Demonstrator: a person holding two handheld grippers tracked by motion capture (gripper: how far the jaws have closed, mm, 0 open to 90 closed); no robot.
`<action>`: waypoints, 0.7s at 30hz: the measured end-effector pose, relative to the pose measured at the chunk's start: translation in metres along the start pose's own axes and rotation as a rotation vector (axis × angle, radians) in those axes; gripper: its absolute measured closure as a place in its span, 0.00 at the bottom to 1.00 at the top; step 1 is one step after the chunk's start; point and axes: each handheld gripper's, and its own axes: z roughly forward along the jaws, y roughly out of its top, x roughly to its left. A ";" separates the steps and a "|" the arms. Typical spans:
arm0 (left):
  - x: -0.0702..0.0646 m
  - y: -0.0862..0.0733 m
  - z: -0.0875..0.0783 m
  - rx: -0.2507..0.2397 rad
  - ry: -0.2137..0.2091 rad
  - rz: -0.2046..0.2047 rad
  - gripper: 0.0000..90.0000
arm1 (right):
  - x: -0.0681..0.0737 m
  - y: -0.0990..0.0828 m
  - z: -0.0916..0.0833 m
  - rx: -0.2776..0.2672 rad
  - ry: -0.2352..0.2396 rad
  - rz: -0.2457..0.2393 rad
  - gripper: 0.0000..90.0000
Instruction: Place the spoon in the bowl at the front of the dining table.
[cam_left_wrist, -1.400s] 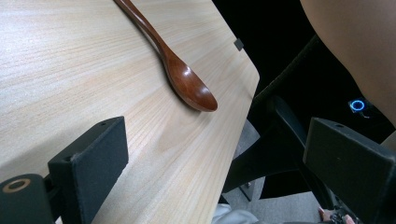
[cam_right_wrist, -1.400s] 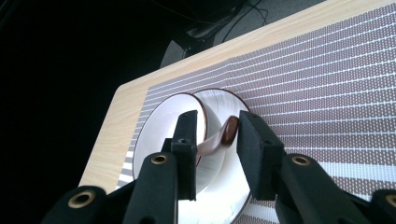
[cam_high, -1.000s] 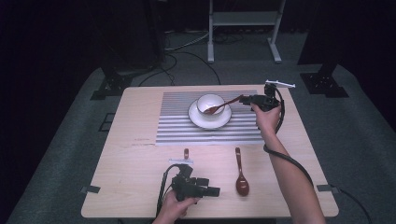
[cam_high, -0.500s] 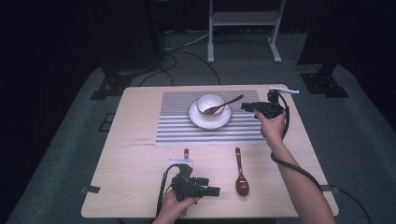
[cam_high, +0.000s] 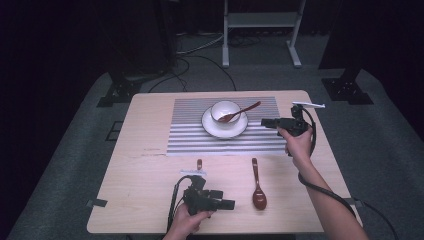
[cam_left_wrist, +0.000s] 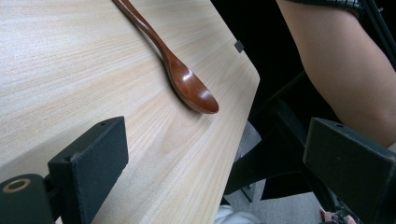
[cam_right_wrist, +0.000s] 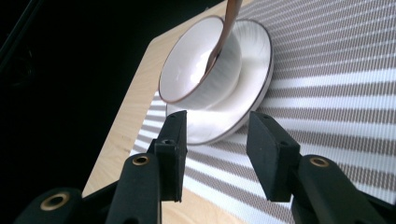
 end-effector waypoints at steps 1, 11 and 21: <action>0.000 0.000 0.000 0.000 0.000 -0.001 0.06 | 0.000 -0.001 -0.001 0.003 0.000 -0.001 0.62; 0.000 0.000 -0.001 -0.006 0.002 -0.001 0.06 | -0.008 -0.021 -0.009 0.034 0.017 -0.012 0.52; 0.000 0.001 -0.002 -0.012 0.005 0.001 0.06 | -0.001 -0.050 -0.017 0.060 0.041 -0.084 0.44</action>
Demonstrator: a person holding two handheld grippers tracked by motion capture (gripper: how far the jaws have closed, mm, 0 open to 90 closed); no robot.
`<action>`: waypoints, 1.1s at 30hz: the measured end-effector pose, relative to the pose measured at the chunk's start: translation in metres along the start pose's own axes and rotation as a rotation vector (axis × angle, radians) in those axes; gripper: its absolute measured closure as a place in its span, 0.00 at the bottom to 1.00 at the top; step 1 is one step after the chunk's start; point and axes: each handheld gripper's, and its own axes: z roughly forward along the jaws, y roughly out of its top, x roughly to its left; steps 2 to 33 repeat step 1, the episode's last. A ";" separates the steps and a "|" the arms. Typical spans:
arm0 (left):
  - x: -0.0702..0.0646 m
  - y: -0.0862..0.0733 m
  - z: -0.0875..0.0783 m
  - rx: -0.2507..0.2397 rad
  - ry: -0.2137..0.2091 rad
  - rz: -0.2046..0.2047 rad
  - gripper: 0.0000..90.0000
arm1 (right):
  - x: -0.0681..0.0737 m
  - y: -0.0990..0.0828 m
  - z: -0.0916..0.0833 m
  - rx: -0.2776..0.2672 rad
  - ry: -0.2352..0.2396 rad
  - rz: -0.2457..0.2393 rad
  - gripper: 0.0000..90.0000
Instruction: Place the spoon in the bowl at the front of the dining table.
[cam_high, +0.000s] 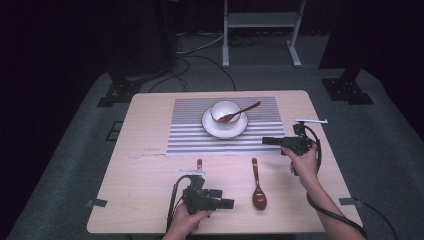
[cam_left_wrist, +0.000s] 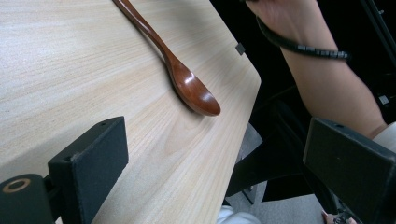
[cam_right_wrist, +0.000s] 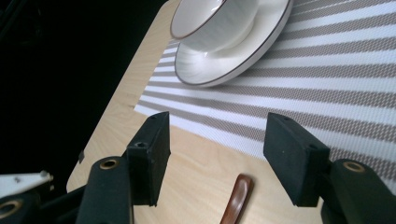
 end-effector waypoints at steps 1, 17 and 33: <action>0.000 0.000 0.000 0.001 0.002 0.003 0.06 | 0.001 -0.004 0.000 0.003 0.002 -0.008 0.43; 0.000 0.000 0.000 0.001 0.002 0.003 0.06 | 0.001 -0.004 0.000 0.003 0.002 -0.008 0.43; 0.000 0.000 0.000 0.001 0.002 0.003 0.06 | 0.001 -0.004 0.000 0.003 0.002 -0.008 0.43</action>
